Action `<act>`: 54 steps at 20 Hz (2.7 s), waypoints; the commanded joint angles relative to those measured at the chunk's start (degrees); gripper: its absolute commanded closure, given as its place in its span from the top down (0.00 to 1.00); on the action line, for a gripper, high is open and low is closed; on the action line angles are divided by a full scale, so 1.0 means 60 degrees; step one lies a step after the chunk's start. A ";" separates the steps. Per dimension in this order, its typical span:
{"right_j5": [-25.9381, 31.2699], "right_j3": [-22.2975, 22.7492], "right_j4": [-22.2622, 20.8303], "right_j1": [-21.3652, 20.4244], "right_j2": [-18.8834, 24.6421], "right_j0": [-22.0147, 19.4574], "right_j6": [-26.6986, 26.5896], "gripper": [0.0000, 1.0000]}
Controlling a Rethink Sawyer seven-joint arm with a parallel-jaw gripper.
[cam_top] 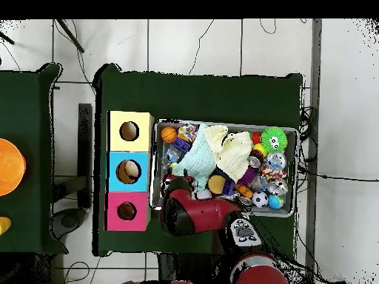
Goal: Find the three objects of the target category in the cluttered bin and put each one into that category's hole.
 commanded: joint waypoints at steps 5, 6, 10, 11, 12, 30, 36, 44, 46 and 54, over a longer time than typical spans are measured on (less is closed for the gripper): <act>0.0171 -0.1110 -0.0812 0.0352 -0.0149 -0.0262 0.0348 1.00; 0.0190 -0.1125 -0.0850 0.0343 -0.0173 -0.0265 0.0350 1.00; 0.0202 -0.1181 -0.0982 0.0352 -0.0180 -0.0303 0.0366 1.00; 0.0200 -0.1195 -0.1004 0.0354 -0.0183 -0.0297 0.0372 1.00; 0.0198 -0.1210 -0.1026 0.0356 -0.0187 -0.0291 0.0379 1.00; -0.0013 -0.1332 -0.1001 0.0269 -0.0637 0.0111 0.0467 0.00; 0.0077 -0.1664 -0.1405 -0.0010 -0.1156 0.0319 -0.0008 0.00; 0.0166 -0.1655 -0.1527 -0.0059 -0.1161 0.0403 0.0252 0.00; 0.0219 -0.1631 -0.1545 -0.0089 -0.1098 0.0366 0.0315 0.00; 0.1525 -0.0598 -0.0424 -0.0874 0.0734 -0.0744 0.1561 0.00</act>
